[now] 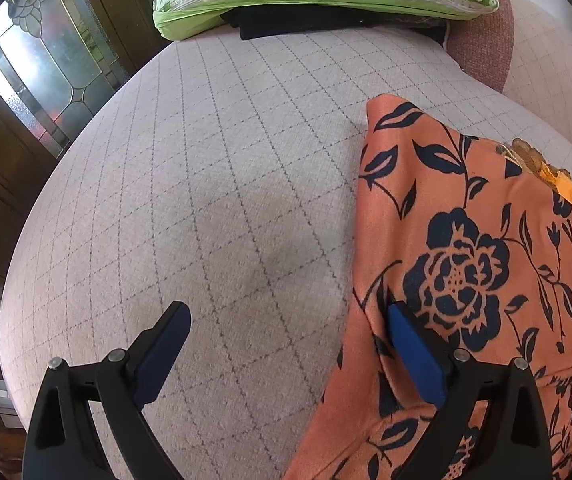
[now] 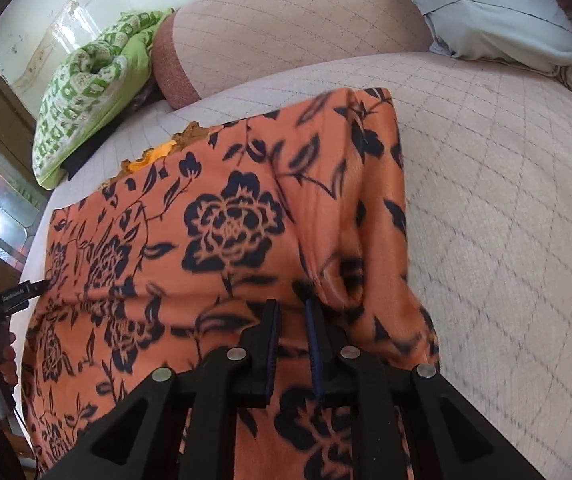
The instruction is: Fold small clothes
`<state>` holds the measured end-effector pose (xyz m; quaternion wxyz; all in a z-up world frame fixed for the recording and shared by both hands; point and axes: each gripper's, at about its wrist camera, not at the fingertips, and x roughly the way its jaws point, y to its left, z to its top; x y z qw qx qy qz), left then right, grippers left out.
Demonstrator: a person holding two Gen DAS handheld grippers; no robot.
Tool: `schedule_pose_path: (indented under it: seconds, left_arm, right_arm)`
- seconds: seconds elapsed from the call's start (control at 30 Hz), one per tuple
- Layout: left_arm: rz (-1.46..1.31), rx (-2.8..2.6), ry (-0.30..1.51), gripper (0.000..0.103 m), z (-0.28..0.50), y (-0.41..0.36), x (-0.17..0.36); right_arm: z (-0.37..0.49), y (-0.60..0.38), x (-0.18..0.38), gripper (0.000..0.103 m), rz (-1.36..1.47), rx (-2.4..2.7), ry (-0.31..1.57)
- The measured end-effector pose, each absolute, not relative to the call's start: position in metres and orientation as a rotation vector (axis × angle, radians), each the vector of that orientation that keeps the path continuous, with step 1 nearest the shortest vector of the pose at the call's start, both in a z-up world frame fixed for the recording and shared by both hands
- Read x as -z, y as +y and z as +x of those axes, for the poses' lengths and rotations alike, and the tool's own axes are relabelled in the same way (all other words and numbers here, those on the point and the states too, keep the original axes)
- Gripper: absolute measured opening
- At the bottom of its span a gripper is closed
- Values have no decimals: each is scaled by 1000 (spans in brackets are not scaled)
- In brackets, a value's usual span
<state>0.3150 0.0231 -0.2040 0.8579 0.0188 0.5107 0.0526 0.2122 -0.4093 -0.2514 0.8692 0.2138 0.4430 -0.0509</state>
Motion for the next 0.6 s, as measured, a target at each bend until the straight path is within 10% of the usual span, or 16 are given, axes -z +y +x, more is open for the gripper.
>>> schedule_pose_path:
  seconds: [0.6]
  left_arm:
    - [57,-99,990,99,167,90,190]
  right_arm:
    - [26,-440,200,17,571,116,1016]
